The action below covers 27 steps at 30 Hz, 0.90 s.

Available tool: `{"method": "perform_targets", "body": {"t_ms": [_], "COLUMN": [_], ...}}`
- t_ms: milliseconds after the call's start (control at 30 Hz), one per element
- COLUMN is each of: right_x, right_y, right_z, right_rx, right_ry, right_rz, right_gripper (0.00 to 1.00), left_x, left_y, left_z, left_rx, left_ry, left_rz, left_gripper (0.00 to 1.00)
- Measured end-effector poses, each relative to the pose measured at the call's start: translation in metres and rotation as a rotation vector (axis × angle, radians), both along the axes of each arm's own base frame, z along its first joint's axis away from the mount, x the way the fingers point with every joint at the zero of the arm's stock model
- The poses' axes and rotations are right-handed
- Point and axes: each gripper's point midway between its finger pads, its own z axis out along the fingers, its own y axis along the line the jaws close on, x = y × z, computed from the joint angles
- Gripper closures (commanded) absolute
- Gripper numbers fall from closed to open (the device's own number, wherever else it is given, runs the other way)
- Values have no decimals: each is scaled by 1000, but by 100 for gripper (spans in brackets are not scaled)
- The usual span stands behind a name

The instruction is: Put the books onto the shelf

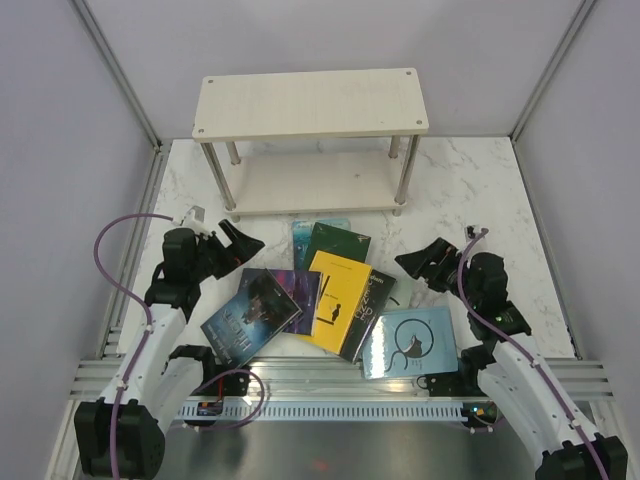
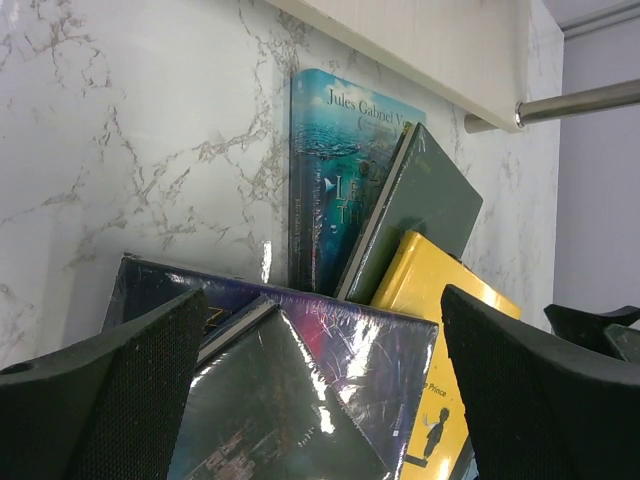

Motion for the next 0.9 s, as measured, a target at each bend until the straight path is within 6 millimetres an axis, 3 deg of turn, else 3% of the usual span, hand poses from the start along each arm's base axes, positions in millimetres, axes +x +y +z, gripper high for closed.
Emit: {"method": "perform_targets", "body": {"t_ms": [100, 400, 667, 767, 800, 900], "right_x": [3, -17, -31, -32, -31, -29], "right_y": [5, 45, 71, 74, 73, 69], "right_z": [9, -9, -42, -45, -46, -49], "right_rx": [9, -14, -55, -68, -72, -74], "right_ry": [-26, 25, 92, 93, 93, 98], "right_rz": [17, 162, 219, 215, 206, 175], "right_gripper": [7, 10, 19, 37, 49, 67], "left_x": [0, -1, -4, -4, -4, -4], "left_y": [1, 5, 5, 5, 5, 5], "left_z": [0, -15, -21, -22, -23, -23], "left_rx": [2, 14, 11, 11, 12, 11], "left_ry": [2, 61, 87, 91, 93, 94], "left_rz": [5, 33, 32, 32, 33, 33], "left_gripper": [0, 0, 0, 0, 0, 0]}}
